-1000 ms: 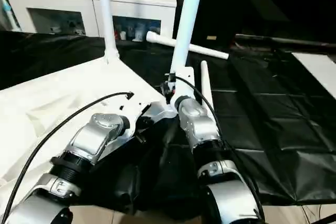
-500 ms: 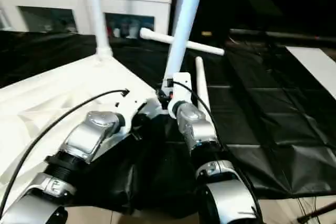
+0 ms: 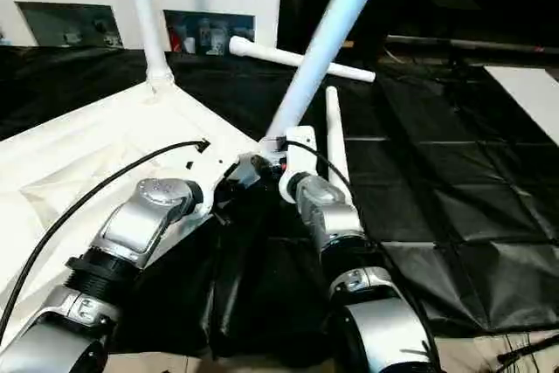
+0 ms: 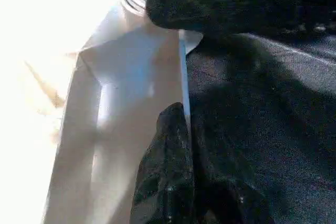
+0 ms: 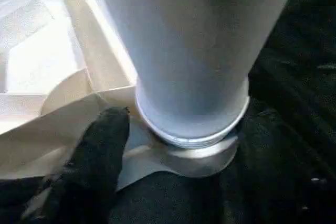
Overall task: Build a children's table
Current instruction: Rotate table base
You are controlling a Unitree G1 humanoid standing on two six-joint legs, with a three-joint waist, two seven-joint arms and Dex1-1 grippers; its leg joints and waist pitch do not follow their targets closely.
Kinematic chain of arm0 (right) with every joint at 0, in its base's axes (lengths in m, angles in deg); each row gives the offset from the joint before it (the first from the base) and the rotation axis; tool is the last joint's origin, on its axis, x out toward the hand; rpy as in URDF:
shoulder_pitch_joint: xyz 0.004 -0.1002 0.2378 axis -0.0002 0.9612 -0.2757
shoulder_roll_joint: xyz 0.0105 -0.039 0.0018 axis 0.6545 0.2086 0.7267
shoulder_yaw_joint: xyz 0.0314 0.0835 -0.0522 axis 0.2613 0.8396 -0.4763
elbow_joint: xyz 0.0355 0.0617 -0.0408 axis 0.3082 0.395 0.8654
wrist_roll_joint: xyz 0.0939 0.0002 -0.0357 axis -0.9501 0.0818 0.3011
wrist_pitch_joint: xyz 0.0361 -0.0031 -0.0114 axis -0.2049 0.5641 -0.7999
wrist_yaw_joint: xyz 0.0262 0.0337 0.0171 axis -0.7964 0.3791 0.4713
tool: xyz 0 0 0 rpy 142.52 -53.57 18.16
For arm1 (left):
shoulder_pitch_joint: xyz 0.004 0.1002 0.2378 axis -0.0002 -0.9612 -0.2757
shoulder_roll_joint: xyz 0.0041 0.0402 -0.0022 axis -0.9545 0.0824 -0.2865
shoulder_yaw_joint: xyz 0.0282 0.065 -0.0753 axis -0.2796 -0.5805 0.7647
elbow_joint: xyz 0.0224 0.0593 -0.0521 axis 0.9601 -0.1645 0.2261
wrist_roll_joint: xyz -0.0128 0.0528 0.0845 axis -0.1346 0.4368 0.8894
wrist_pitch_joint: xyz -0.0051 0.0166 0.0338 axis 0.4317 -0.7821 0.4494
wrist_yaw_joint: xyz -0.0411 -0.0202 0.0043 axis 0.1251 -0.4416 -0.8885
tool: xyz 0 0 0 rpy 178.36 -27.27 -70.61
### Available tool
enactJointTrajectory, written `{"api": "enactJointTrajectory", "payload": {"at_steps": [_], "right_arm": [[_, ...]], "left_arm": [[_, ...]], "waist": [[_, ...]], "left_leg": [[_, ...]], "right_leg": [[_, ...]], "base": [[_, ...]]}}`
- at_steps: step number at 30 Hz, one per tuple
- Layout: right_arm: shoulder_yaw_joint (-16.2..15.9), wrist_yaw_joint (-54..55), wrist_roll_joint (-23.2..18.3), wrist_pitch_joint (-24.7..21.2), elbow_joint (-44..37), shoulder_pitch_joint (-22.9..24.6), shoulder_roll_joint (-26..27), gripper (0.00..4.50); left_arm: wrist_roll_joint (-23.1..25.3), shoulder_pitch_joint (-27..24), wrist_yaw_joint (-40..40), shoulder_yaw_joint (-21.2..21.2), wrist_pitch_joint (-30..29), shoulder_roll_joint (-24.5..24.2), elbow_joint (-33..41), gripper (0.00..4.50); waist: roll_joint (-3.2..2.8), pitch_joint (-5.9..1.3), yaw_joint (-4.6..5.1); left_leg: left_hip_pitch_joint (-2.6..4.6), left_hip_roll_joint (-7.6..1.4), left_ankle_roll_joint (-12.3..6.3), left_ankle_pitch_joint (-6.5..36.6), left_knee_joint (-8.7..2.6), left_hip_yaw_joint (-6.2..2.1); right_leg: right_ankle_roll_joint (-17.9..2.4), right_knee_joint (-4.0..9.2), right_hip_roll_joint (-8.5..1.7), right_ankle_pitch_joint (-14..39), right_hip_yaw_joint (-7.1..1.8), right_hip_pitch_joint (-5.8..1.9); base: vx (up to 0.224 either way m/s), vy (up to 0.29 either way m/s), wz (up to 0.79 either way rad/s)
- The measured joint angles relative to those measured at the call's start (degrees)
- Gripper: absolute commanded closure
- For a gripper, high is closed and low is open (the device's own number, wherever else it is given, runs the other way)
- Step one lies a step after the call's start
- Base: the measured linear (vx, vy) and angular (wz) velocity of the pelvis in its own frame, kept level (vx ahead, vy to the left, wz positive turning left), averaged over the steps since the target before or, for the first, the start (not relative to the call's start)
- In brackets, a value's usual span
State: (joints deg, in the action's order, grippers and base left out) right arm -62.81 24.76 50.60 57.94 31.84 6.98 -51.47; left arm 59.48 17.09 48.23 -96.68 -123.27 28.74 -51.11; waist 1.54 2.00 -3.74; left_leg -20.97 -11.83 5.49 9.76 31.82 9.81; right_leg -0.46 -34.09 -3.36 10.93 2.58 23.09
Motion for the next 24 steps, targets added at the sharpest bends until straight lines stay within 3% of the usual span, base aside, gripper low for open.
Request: {"api": "enactJointTrajectory", "payload": {"at_steps": [3, 6, 10, 11, 22, 24], "right_arm": [[0.1, -0.2, 0.1, 0.1, 0.1, 0.0, -0.4, 1.44], [-0.2, -1.0, 0.1, 0.9, 0.1, 0.0, 0.0, 1.97], [-0.6, -1.7, 0.1, 1.1, 0.1, 0.0, 0.9, 1.94], [-0.6, -1.8, 0.1, 1.1, 0.1, 0.0, 0.9, 2.23], [-0.6, -2.3, 0.2, 1.5, 0.1, 0.5, 0.2, 2.78], [-0.6, -2.4, 0.2, 1.7, 0.1, 0.7, 0.2, 3.07]], "left_arm": [[-0.1, 0.0, -0.1, 0.0, 0.0, -0.1, 0.0, 4.50], [-0.4, 0.0, -0.1, -0.2, 0.1, -0.2, 0.1, 4.50], [-0.5, 0.0, -0.1, -0.6, 0.4, -0.2, 0.1, 4.50], [-0.5, 0.0, -0.1, -0.8, 0.4, -0.2, 0.1, 4.50], [-0.9, -0.2, -0.4, -1.6, 0.5, -1.0, 0.6, 4.50], [-0.9, -0.3, -0.6, -1.8, 0.7, -1.3, 0.7, 4.50]], "waist": [[-0.01, 0.00, 0.02], [-0.04, 0.03, 0.00], [-0.11, 0.07, -0.27], [-0.11, 0.07, -0.39], [-0.13, 0.08, -1.01], [-0.13, 0.08, -1.02]], "left_leg": [[0.00, 0.00, 0.00, 0.0, 0.00, 0.00], [0.00, -0.01, 0.00, 0.0, -0.01, 0.01], [-0.03, 0.00, 0.00, 0.0, -0.01, 0.02], [-0.03, 0.00, 0.00, 0.0, 0.00, 0.02], [0.00, -0.02, 0.00, 0.0, 0.01, 0.05], [0.01, -0.02, -0.01, 0.0, 0.02, 0.05]], "right_leg": [[0.0, 0.00, 0.00, 0.0, 0.00, 0.00], [0.0, 0.00, 0.00, 0.0, 0.01, 0.00], [0.0, 0.02, -0.01, 0.0, 0.01, 0.00], [0.0, 0.03, -0.01, 0.0, 0.00, 0.00], [0.0, -0.04, -0.01, 0.0, 0.01, 0.00], [0.0, -0.05, -0.01, 0.0, 0.01, 0.00]], "base": [[0.000, 0.000, 0.00], [0.000, 0.000, 0.00], [0.000, 0.000, 0.00], [0.000, 0.000, 0.00], [0.000, 0.000, 0.00], [0.000, 0.000, 0.00]]}}
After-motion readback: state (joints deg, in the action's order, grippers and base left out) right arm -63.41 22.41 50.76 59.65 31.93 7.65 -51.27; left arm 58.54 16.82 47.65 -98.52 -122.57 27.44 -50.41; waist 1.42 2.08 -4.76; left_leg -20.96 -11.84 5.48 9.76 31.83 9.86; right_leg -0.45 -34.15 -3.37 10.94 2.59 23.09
